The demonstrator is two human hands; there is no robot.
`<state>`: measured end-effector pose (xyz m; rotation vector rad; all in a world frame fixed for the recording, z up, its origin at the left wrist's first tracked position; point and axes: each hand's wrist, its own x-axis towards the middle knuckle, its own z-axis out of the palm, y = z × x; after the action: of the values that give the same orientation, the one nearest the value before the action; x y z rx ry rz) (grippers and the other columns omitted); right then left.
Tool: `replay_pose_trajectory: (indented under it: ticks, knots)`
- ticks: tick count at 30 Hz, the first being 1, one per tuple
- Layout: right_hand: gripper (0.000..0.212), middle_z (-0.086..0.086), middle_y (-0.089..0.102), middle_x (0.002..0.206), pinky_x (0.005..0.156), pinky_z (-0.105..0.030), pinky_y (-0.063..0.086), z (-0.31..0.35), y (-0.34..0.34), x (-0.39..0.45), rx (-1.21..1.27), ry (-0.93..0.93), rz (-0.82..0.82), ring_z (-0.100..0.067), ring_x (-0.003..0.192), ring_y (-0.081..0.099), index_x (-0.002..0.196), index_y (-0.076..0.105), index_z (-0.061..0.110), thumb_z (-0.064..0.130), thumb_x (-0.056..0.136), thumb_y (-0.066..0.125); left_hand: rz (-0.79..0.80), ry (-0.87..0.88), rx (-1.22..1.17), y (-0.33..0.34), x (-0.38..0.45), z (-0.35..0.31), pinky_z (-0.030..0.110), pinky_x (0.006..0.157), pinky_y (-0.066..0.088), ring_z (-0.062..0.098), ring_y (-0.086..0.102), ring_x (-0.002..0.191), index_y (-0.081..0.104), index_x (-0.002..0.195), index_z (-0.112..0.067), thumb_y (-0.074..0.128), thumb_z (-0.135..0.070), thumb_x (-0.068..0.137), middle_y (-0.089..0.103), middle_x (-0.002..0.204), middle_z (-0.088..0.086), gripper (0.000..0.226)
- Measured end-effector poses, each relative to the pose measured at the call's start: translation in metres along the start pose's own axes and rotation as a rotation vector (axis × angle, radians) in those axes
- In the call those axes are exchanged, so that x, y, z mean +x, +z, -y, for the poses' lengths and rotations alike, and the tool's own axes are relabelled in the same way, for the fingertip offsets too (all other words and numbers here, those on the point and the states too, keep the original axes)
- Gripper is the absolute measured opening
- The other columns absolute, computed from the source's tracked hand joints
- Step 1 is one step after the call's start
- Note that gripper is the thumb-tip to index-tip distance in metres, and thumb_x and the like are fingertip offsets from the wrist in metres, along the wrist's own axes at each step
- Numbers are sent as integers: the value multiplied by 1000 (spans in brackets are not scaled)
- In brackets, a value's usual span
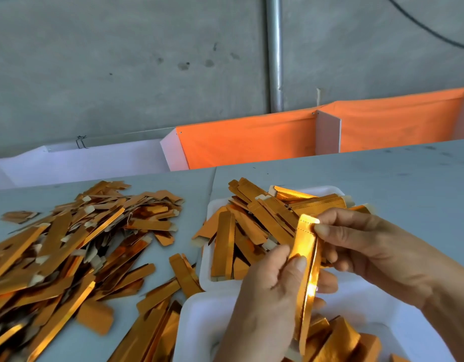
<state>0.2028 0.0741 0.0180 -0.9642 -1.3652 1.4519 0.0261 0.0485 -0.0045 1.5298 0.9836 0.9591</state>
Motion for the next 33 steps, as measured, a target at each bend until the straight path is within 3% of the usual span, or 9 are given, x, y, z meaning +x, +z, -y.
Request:
replay_pose_trajectory:
  ticks: [4, 6, 9, 12, 17, 20, 24, 29, 33]
  knots:
    - [12, -8, 57, 58, 48, -18, 45, 0, 1, 0, 7, -19, -8, -11, 51, 53, 75, 71, 9, 20, 74, 67, -28, 27, 94, 3, 1, 2, 27, 74, 58, 4, 69, 86, 57, 113, -32, 57, -30, 93, 73, 92, -12, 20]
    - [11, -9, 58, 59, 49, -19, 47, 0, 0, 1, 18, -29, -32, -12, 52, 54, 74, 71, 10, 21, 74, 67, -96, 74, 178, 4, 1, 3, 25, 82, 55, 1, 67, 89, 51, 116, -41, 65, -34, 86, 69, 98, -18, 34]
    - [11, -11, 59, 62, 50, -20, 49, 1, -1, 1, 30, -26, -47, -14, 54, 56, 74, 71, 12, 22, 70, 70, -239, 150, 640, 7, 1, 4, 8, 90, 36, -12, 43, 107, 21, 138, -51, 56, -54, 84, 40, 119, -36, 65]
    - [10, -11, 60, 62, 50, -21, 51, 1, 1, 1, 66, -28, -44, -15, 55, 59, 75, 71, 14, 21, 68, 71, -276, 227, 839, 8, 1, 4, 8, 86, 31, -6, 37, 111, -5, 142, -51, 42, -58, 90, 29, 126, -29, 71]
    - [14, -5, 62, 69, 54, -22, 51, 5, 1, -2, -9, -79, -4, -15, 62, 60, 83, 69, 16, 18, 72, 78, -291, 222, 804, 5, 4, 8, -6, 71, 21, -11, 31, 100, -3, 145, -48, 38, -57, 92, 30, 125, -29, 67]
    - [10, -3, 62, 69, 59, -21, 49, 6, -1, -3, -150, -127, -14, -12, 64, 60, 82, 68, 17, 20, 73, 69, -283, 220, 803, 5, 5, 8, -7, 68, 22, -11, 29, 97, -2, 144, -49, 38, -56, 92, 30, 123, -30, 66]
    - [10, -4, 64, 71, 62, -21, 49, 10, -2, -6, -237, -139, 64, -11, 66, 59, 82, 69, 16, 20, 72, 69, -273, 252, 826, 4, 3, 9, -6, 72, 23, -10, 32, 100, -2, 144, -48, 39, -52, 94, 30, 121, -28, 65]
    - [12, -9, 69, 86, 68, -25, 51, 8, -11, -4, -328, -44, 117, -16, 80, 64, 88, 71, 6, 14, 79, 75, -199, 263, 884, 2, 7, 9, 3, 88, 25, -8, 29, 117, -7, 143, -48, 36, -50, 95, 24, 130, -28, 64]
    - [15, -8, 69, 83, 73, -25, 53, 6, -20, -5, -231, 0, 203, -16, 81, 66, 85, 72, 9, 17, 73, 77, -131, 286, 881, 3, 5, 7, 2, 86, 18, -8, 26, 120, -4, 144, -48, 20, -64, 88, 24, 135, -27, 63]
